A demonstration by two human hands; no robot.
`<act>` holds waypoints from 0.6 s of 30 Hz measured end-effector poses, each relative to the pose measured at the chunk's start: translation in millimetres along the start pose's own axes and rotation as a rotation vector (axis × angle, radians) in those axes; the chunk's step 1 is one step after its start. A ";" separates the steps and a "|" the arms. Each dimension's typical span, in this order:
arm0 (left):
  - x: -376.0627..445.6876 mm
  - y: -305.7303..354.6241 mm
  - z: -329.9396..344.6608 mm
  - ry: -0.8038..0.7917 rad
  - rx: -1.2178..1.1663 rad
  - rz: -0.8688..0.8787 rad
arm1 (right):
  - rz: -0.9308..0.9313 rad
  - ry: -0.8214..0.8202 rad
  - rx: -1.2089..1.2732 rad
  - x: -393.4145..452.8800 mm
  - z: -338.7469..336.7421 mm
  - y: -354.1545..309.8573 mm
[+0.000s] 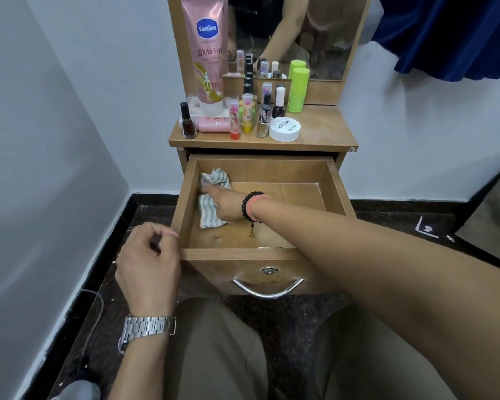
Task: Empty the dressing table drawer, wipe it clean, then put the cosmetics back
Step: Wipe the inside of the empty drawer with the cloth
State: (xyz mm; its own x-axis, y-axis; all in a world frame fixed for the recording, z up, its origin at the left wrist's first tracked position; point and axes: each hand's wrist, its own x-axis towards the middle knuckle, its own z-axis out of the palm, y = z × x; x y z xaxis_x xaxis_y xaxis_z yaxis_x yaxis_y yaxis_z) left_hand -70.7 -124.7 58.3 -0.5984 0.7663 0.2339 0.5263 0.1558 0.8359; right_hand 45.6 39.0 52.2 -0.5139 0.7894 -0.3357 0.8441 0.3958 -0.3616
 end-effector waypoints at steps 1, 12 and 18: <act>-0.2 -0.3 0.1 -0.003 0.002 -0.002 | 0.003 0.022 -0.031 -4.1 -2.3 7.4; -0.5 3.6 -1.8 -0.014 0.008 -0.011 | 0.356 0.057 -0.686 -71.6 -14.3 97.0; -2.1 5.7 -2.8 -0.011 0.006 -0.003 | 0.385 0.022 -0.647 -105.3 -12.6 86.5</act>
State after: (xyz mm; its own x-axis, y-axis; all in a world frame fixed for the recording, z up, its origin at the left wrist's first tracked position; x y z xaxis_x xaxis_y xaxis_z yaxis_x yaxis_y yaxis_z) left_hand -68.2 -127.2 63.9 -0.5935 0.7726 0.2257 0.5281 0.1622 0.8335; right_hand 174.6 -4.0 67.3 -0.1665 0.9342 -0.3154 0.8881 0.2811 0.3636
